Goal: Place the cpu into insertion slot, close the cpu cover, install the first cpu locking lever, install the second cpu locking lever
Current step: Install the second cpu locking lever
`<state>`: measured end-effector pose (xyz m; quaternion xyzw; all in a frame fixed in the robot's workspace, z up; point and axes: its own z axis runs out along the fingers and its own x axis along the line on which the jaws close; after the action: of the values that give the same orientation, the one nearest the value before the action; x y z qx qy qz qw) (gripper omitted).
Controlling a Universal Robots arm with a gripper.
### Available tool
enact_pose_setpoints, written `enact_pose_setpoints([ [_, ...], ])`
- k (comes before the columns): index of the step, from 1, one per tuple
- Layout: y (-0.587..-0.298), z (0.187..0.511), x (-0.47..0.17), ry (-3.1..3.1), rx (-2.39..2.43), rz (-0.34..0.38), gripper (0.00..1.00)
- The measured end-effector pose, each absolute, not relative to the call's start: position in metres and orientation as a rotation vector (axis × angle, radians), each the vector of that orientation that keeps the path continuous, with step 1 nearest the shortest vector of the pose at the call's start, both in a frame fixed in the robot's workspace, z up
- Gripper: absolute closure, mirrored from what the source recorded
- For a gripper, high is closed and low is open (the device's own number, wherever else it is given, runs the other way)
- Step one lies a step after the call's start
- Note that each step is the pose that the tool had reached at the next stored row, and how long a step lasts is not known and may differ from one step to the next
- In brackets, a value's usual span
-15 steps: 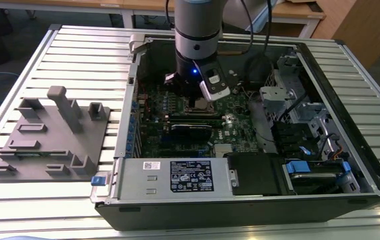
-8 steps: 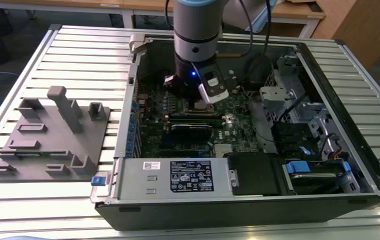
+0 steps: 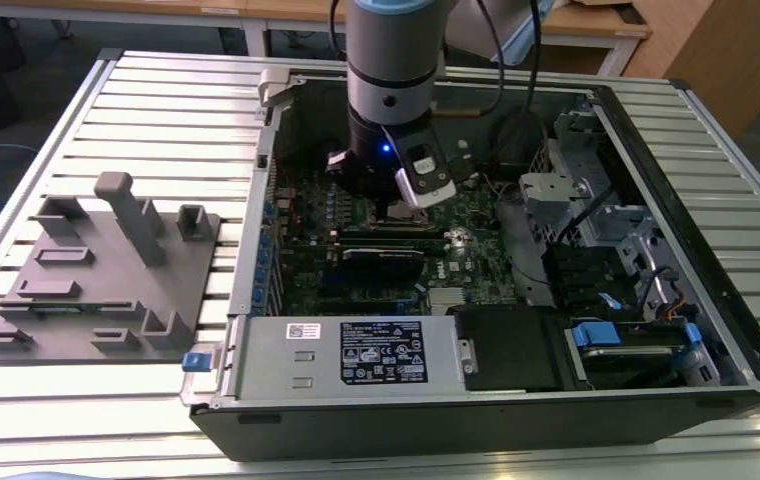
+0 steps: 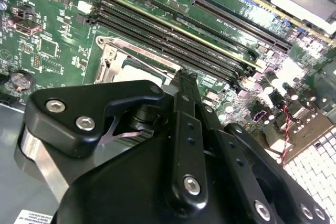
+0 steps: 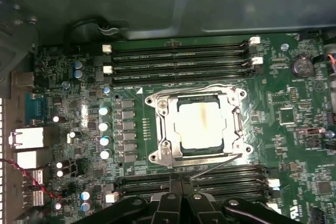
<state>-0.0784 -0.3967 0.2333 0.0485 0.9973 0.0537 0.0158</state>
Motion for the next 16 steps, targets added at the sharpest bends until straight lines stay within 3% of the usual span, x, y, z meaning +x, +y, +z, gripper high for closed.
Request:
enact_pose_setpoints([
  [16,-0.398,0.222,-0.078,3.116,0.152,0.166,0.89],
])
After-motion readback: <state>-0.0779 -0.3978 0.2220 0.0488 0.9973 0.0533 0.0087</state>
